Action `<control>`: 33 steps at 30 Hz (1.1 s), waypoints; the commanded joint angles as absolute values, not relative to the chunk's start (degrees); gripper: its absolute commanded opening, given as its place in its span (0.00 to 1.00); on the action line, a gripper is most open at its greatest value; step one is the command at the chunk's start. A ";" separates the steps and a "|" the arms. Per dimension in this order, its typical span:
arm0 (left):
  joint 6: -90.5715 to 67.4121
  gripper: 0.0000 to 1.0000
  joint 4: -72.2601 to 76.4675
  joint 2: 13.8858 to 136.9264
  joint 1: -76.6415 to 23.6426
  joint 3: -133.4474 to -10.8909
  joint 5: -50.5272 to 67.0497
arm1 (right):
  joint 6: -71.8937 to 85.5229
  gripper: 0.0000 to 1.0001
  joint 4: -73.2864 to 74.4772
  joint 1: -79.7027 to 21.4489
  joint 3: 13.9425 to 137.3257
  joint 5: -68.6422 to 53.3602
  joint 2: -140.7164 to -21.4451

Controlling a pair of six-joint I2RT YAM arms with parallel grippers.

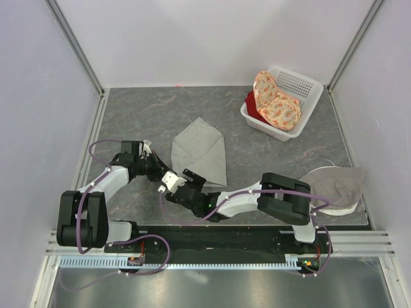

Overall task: Fold the napkin, place the utensils inside, and roll it up
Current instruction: Roll the napkin with the utensil

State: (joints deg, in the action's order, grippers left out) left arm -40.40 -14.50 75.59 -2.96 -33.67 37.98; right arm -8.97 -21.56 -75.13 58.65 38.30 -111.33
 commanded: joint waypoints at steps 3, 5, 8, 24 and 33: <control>-37.18 0.02 -15.47 74.44 -1.41 -35.77 40.17 | -8.44 0.79 -21.80 -73.83 59.95 44.29 -114.34; -37.00 0.02 -15.82 74.27 -0.71 -35.77 40.17 | -8.26 0.71 -21.88 -73.30 58.11 46.13 -114.26; -36.74 0.02 -15.91 74.36 -0.18 -35.86 40.43 | -8.61 0.64 -23.29 -72.95 55.12 47.37 -113.73; -34.10 0.54 -16.26 75.68 1.85 -36.39 38.77 | -15.12 0.06 -22.08 -72.34 53.87 42.29 -114.00; -42.80 0.82 -9.76 60.66 1.76 -26.29 23.22 | -8.54 0.00 6.04 -68.21 65.03 24.10 -111.62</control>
State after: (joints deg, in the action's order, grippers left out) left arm -38.04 -14.09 67.94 1.56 -30.39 32.21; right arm -12.88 -10.87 -70.39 60.29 36.64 -113.45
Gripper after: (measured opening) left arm 0.815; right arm 0.022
